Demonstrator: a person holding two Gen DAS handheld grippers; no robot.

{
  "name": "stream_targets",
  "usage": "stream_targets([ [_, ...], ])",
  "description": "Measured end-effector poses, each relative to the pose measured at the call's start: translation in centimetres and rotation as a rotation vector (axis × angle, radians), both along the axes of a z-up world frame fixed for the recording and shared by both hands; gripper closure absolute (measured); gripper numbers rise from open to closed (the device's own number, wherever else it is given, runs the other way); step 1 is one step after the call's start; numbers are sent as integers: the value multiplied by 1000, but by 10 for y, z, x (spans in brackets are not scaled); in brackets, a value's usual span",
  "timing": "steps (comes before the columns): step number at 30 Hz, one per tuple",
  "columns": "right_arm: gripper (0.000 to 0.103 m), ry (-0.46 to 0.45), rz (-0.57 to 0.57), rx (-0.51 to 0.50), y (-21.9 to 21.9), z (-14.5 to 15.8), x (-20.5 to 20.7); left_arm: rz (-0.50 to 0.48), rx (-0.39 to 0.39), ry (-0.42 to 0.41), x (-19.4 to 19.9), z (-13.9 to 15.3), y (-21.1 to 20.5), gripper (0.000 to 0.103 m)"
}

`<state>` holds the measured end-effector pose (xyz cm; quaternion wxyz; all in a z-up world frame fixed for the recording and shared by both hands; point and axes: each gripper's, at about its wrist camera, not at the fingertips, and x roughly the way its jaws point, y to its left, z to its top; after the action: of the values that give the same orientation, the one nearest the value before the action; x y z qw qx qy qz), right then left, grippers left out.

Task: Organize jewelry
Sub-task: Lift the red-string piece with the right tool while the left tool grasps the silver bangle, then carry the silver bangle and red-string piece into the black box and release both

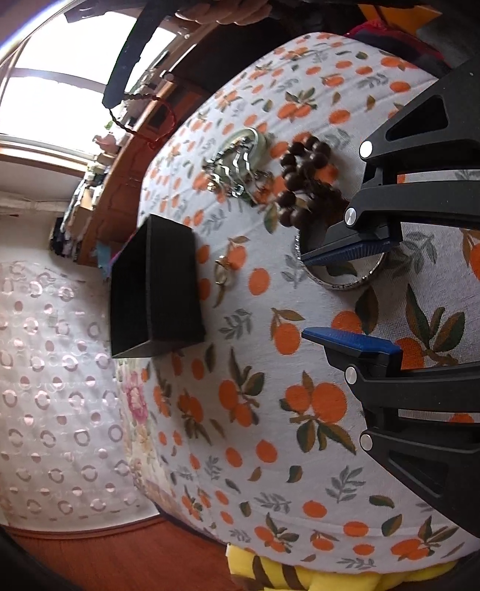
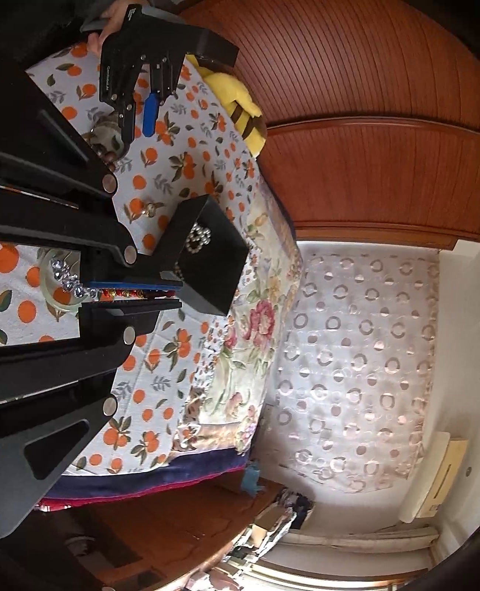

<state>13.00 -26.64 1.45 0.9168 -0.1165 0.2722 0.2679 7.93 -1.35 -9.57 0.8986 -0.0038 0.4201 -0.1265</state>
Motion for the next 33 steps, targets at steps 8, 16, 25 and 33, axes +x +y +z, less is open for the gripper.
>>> stream_targets([
  [8,98,30,-6,-8,-1,-16,5,-14,44,-15,-5,-3,-4,98],
  [16,98,33,4,-9,6,-20,6,80,62,-89,-4,22,20,99],
  [25,98,33,16,20,14,-18,27,108,33,-157,30,55,24,99],
  [33,98,24,37,72,29,-12,61,100,28,-175,92,75,9,99],
])
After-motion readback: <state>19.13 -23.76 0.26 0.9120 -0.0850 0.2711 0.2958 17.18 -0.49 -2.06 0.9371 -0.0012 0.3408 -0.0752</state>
